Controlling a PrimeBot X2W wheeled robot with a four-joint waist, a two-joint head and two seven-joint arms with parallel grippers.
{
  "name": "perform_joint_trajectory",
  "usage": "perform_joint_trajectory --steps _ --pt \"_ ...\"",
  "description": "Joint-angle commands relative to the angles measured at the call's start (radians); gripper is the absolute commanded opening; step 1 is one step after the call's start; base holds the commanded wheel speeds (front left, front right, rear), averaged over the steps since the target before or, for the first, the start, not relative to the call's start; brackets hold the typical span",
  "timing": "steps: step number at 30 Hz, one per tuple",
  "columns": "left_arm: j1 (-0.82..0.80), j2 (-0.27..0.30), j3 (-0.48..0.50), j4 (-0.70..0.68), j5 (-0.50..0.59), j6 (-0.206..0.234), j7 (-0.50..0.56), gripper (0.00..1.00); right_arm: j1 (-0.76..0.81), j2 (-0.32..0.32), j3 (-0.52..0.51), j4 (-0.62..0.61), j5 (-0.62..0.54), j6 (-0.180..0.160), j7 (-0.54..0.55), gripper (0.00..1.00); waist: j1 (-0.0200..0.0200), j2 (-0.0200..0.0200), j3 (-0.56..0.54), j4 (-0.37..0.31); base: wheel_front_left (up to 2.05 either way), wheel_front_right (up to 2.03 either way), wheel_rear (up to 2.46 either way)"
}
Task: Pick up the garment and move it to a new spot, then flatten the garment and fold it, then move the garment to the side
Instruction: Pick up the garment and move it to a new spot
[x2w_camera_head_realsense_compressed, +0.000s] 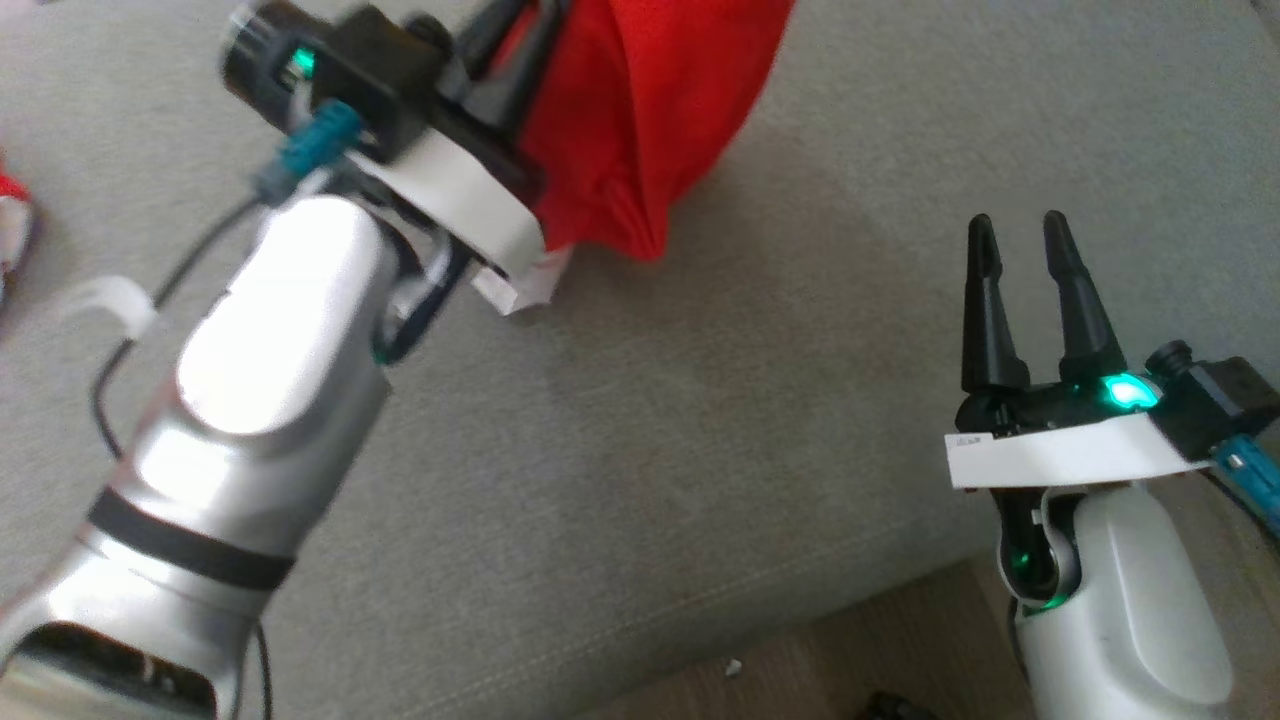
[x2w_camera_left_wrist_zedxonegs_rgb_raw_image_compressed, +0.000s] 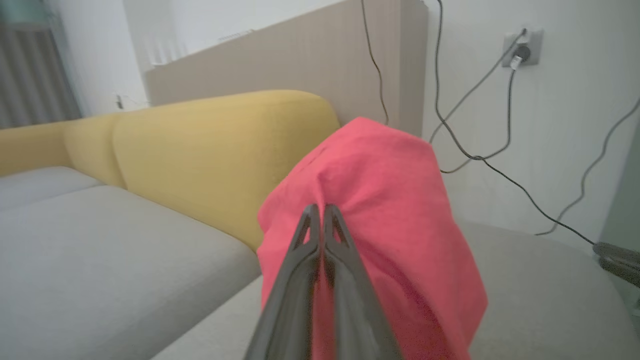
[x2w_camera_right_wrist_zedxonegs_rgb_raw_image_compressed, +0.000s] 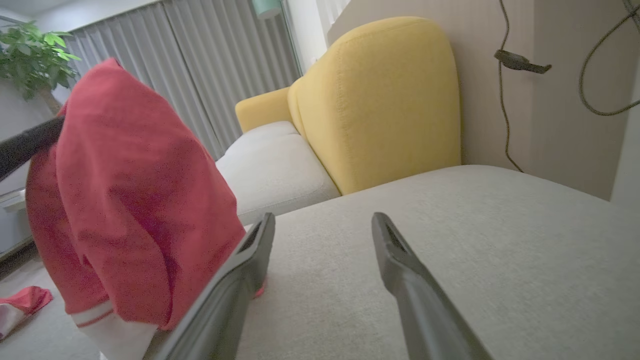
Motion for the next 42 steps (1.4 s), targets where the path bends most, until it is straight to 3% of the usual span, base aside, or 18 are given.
perform_joint_trajectory --steps 1,11,12,13,14,19,27,30,34,39,42 --pt "-0.024 0.007 0.022 -0.006 -0.007 -0.003 -0.004 0.00 -0.021 -0.001 0.017 -0.041 0.012 0.006 -0.004 1.00 0.0000 0.0000 0.040 -0.044 0.00 0.00 0.00" --pt "0.105 -0.119 -0.126 0.143 -0.053 -0.022 -0.023 0.00 -0.004 -0.001 -0.015 -0.076 0.017 0.006 -0.004 1.00 0.0000 0.0000 0.082 -0.047 0.00 0.00 0.00" --pt "0.117 -0.128 -0.146 0.139 -0.070 -0.023 -0.023 0.29 -0.003 -0.001 -0.017 -0.075 0.014 0.006 -0.004 1.00 0.0000 0.0000 0.080 -0.041 0.00 0.00 0.00" --pt "0.129 -0.135 -0.171 0.123 -0.103 -0.023 -0.023 0.90 -0.002 -0.001 -0.017 -0.073 0.012 0.006 -0.004 1.00 0.0000 0.0000 0.077 -0.036 0.00 0.00 0.00" --pt "0.139 -0.138 -0.183 0.098 -0.138 -0.023 -0.023 1.00 -0.001 -0.001 -0.019 -0.072 0.008 0.006 -0.004 1.00 0.0000 0.0000 0.072 -0.027 0.00 0.00 0.00" --pt "0.195 -0.097 -0.148 -0.048 -0.197 -0.024 -0.023 1.00 0.011 -0.001 -0.014 -0.054 -0.023 0.006 -0.004 1.00 0.0000 0.0000 0.021 0.033 0.00 0.00 0.00" --pt "0.468 -0.047 0.140 -0.281 -0.072 -0.003 -0.024 1.00 0.049 -0.001 0.000 -0.019 -0.081 0.006 -0.004 1.00 0.0000 0.0000 -0.084 0.146 0.00 0.00 0.00" --pt "0.580 -0.065 0.246 -0.347 -0.001 0.024 -0.024 1.00 0.067 -0.001 -0.001 -0.007 -0.104 0.006 -0.004 1.00 0.0000 0.0000 -0.119 0.185 0.00 0.00 0.00" --pt "0.708 -0.108 0.367 -0.395 0.094 0.093 -0.024 1.00 0.097 -0.001 -0.007 0.001 -0.139 0.006 -0.004 1.00 0.0000 0.0000 -0.167 0.235 0.00 0.00 0.00" --pt "0.836 -0.151 0.471 -0.449 0.187 0.173 -0.024 1.00 0.148 -0.001 -0.017 -0.046 -0.200 0.006 -0.004 1.00 0.0000 0.0000 -0.215 0.281 0.00 0.00 0.00" --pt "0.880 -0.158 0.492 -0.465 0.228 0.197 -0.024 1.00 0.177 -0.001 -0.023 -0.056 -0.221 0.006 -0.004 1.00 0.0000 0.0000 -0.233 0.290 0.00 0.00 0.00"
